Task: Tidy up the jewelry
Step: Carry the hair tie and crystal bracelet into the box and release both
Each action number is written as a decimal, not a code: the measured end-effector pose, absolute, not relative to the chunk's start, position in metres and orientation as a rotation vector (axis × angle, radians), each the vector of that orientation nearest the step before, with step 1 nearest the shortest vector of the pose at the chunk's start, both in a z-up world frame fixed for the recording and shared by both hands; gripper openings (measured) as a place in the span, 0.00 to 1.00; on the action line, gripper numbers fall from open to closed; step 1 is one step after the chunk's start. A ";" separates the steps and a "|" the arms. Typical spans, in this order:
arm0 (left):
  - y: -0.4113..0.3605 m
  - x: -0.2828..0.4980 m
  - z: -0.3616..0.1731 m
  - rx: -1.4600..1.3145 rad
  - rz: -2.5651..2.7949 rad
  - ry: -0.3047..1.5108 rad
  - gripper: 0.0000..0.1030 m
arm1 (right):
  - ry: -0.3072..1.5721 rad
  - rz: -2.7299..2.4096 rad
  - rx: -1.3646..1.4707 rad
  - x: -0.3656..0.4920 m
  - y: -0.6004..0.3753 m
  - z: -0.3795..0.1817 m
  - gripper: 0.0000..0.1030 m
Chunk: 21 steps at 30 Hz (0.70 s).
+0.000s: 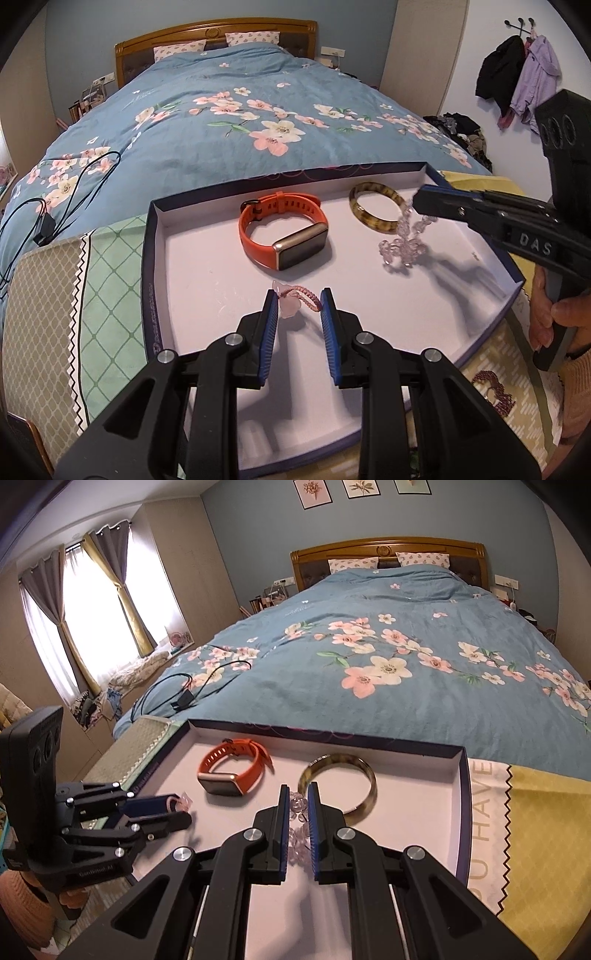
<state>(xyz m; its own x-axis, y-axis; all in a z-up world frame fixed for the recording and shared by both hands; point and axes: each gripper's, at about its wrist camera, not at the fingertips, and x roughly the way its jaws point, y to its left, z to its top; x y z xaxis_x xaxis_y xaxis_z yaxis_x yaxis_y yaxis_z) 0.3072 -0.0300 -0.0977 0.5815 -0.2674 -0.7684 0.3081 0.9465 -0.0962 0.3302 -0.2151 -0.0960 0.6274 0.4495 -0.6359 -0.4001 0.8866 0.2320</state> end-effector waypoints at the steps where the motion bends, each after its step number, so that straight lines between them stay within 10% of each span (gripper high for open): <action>1: -0.031 0.309 -0.098 0.050 -0.334 0.892 0.23 | 0.749 0.483 0.068 0.330 -0.215 -0.097 0.08; 21: -0.035 0.331 -0.105 0.026 -0.316 0.910 0.29 | 0.760 0.442 0.077 0.329 -0.222 -0.098 0.17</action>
<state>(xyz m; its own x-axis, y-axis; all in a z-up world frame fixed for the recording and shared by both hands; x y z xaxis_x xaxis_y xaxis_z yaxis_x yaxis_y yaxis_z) 0.3307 -0.0355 -0.1048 0.5704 -0.2587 -0.7795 0.2803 0.9534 -0.1113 0.3289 -0.2221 -0.0983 0.6382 0.4144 -0.6489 -0.3598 0.9056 0.2245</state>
